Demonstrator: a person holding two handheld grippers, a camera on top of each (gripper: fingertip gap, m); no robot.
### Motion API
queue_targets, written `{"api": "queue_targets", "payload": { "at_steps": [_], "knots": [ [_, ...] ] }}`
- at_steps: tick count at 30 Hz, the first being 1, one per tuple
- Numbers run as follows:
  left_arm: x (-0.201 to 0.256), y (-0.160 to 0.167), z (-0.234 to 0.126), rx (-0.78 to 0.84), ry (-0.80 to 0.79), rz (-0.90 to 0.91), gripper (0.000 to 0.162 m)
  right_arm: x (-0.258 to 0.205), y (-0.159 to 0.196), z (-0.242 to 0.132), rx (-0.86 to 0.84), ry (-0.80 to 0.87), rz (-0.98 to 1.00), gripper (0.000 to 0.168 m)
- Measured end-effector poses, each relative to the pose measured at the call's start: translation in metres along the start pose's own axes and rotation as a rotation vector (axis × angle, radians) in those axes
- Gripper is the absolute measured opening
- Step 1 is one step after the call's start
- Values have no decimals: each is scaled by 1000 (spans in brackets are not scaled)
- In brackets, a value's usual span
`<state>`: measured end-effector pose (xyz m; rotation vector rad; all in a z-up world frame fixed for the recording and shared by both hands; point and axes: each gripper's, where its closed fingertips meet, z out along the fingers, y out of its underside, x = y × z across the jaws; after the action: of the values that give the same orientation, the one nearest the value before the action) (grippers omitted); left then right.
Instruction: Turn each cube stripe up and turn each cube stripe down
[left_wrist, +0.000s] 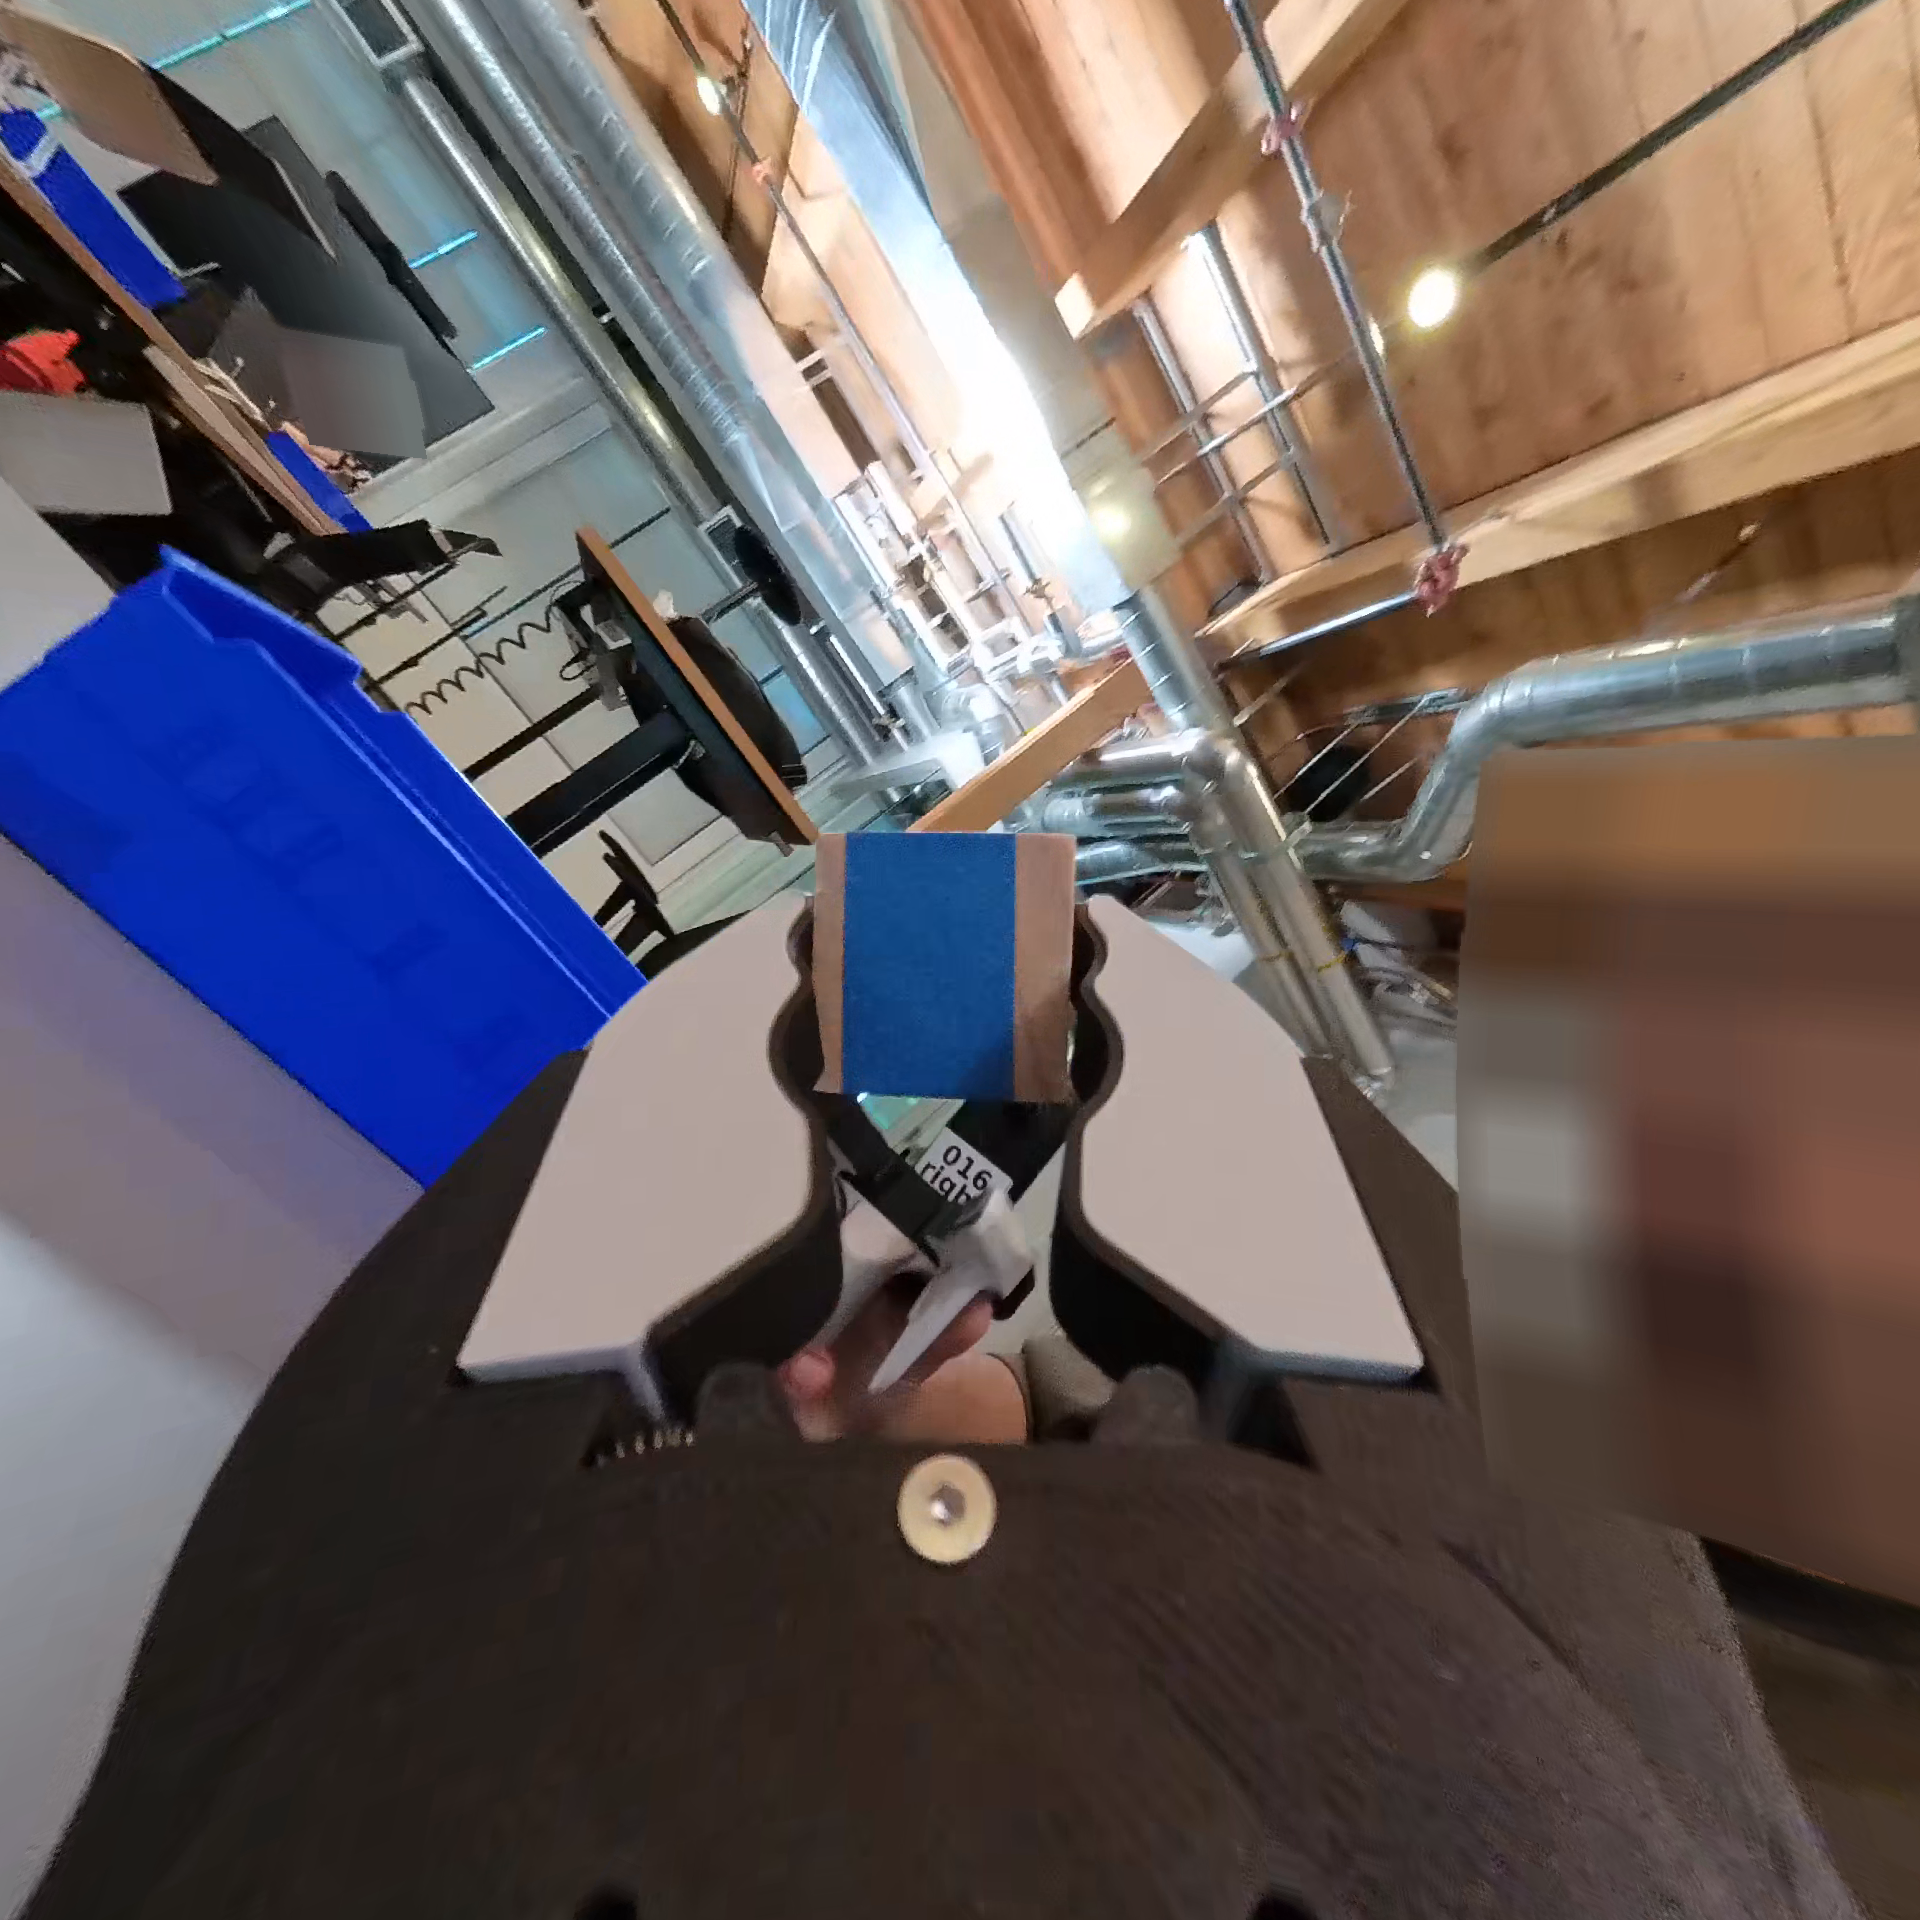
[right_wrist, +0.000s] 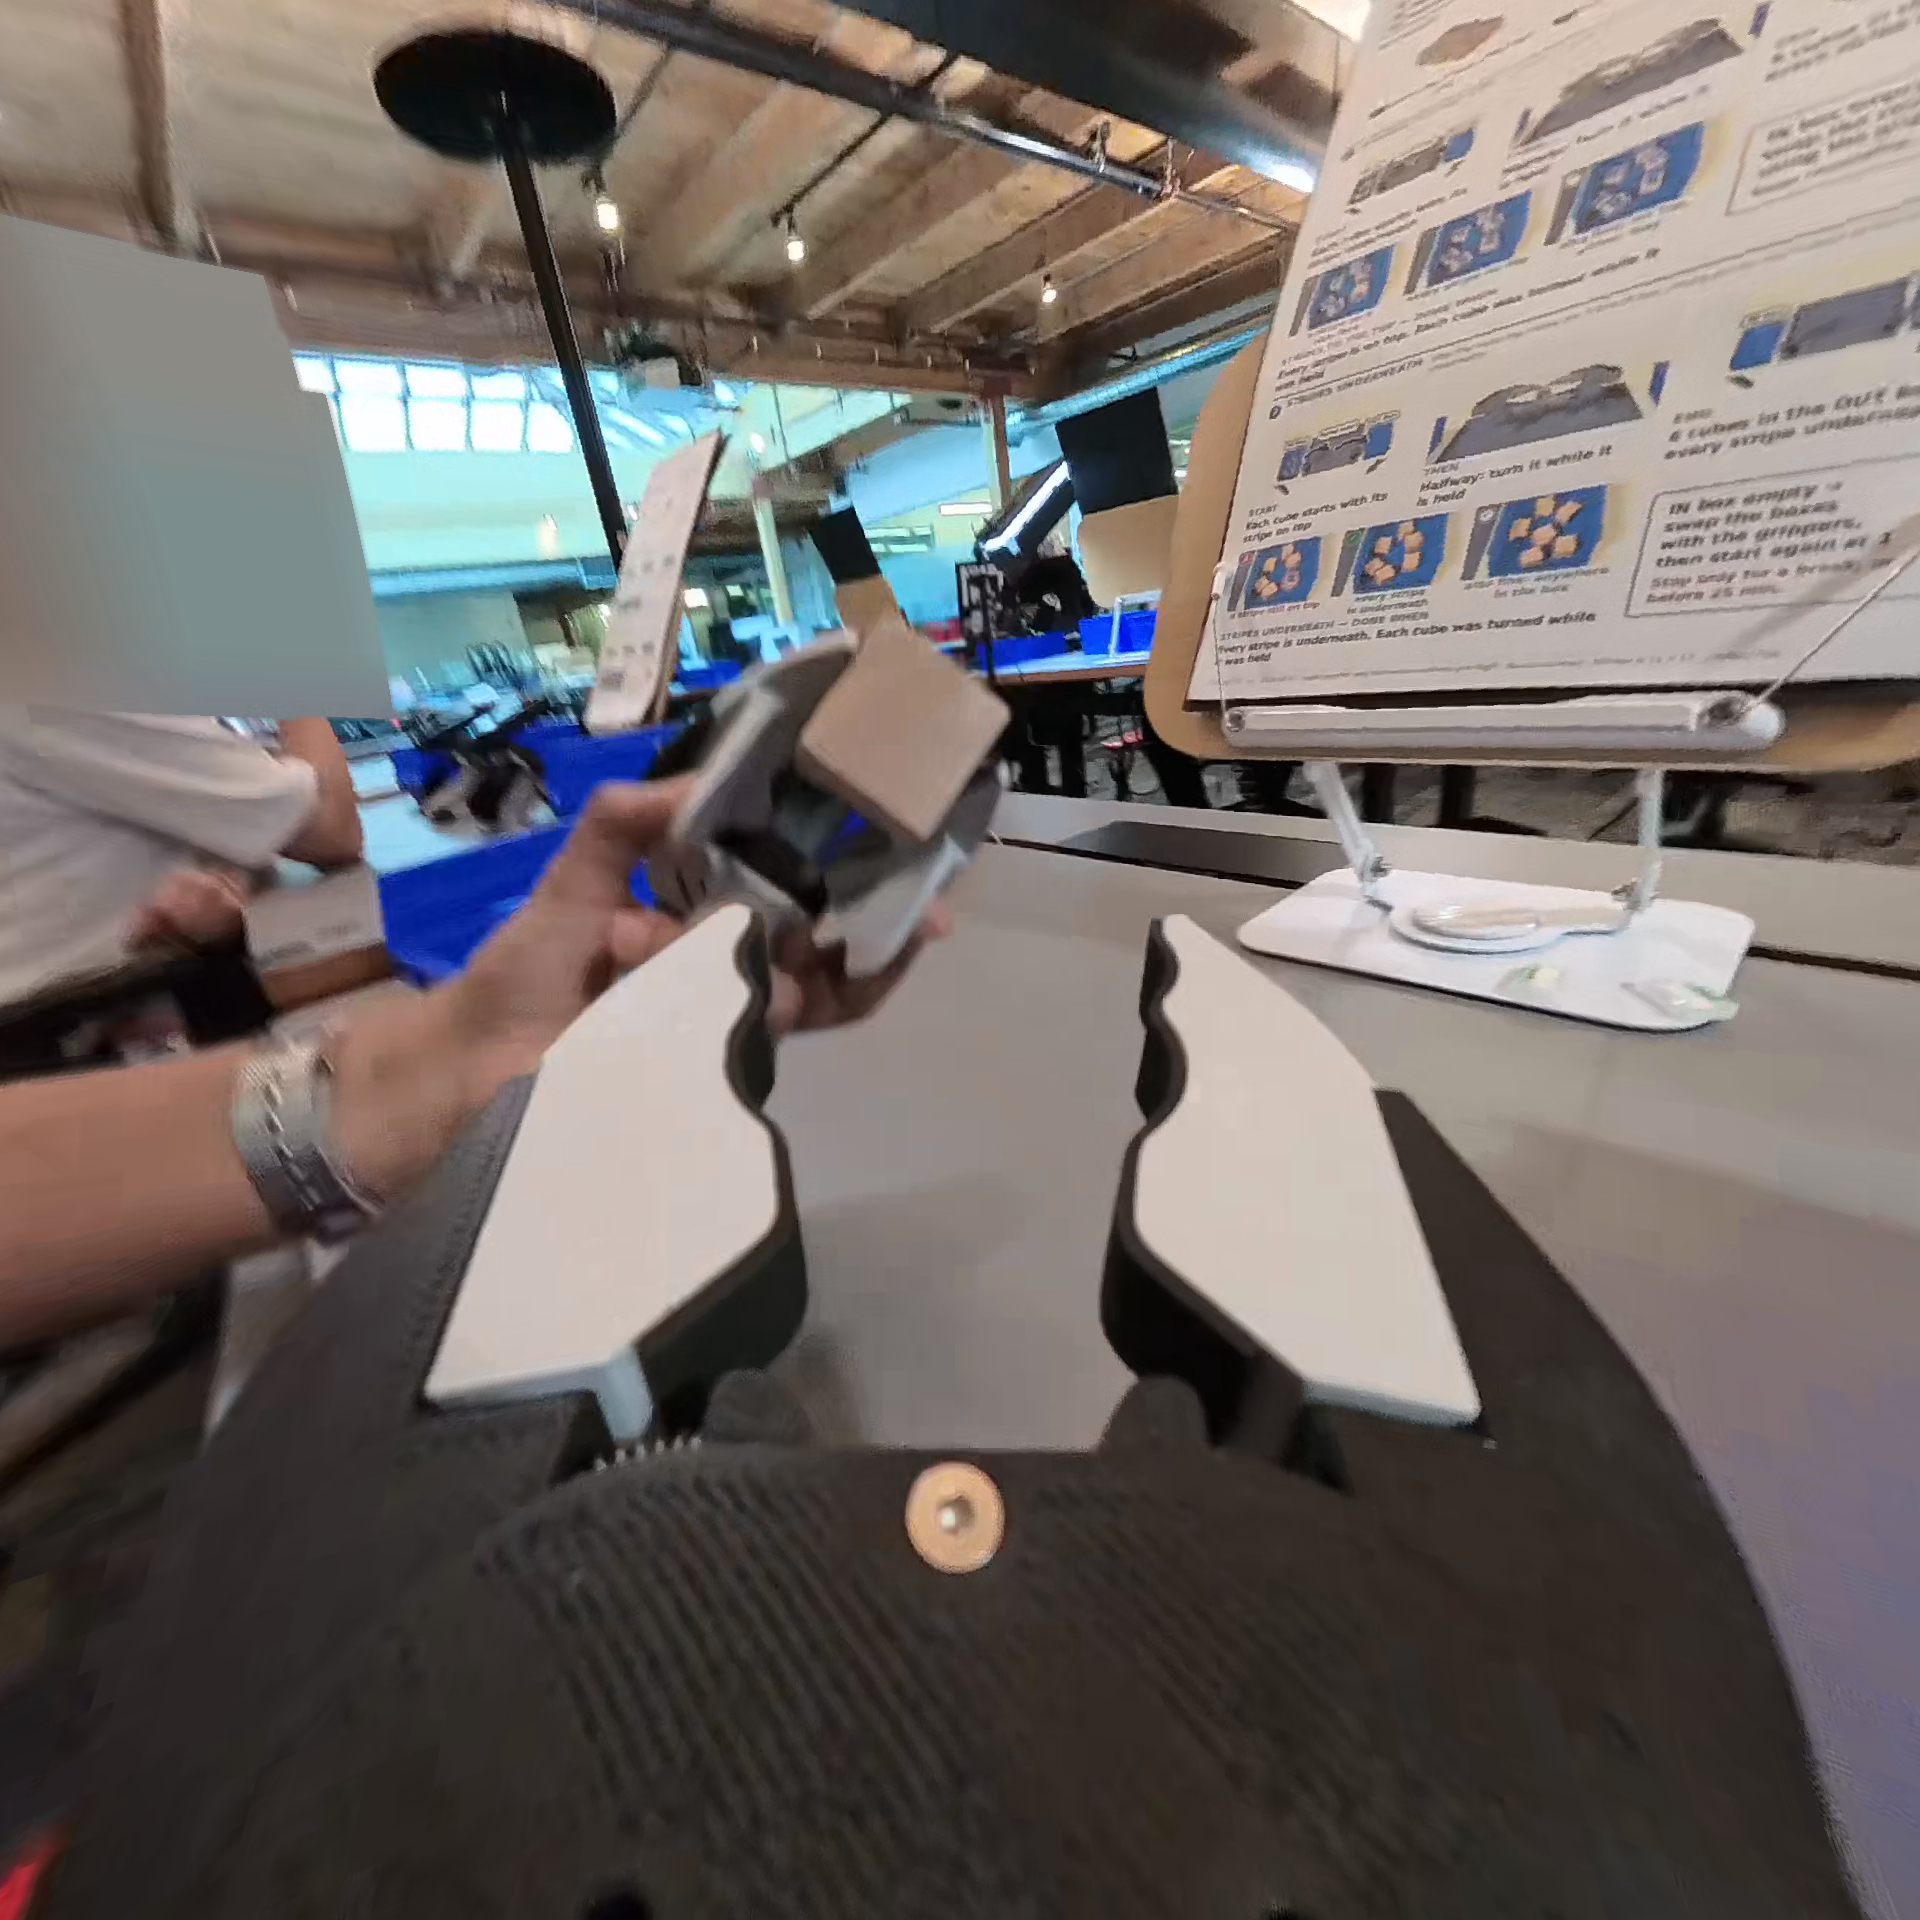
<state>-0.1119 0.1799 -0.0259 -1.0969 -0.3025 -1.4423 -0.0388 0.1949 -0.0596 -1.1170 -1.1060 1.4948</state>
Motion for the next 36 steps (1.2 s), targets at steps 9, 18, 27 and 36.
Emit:
{"api": "queue_targets", "payload": {
  "at_steps": [9,18,27,36],
  "knots": [
    [-25,38,8,-116,8,28,46,4,2,1,9,-26,219,68],
    [-37,60,13,-197,-26,111,45,7,27,10,-58,-58,544,66],
    [-45,72,17,-226,-36,68,45,3,33,11,-115,-89,525,41],
    [-49,35,0,-87,-121,118,55,10,8,3,-11,-41,477,41]
  ]
}}
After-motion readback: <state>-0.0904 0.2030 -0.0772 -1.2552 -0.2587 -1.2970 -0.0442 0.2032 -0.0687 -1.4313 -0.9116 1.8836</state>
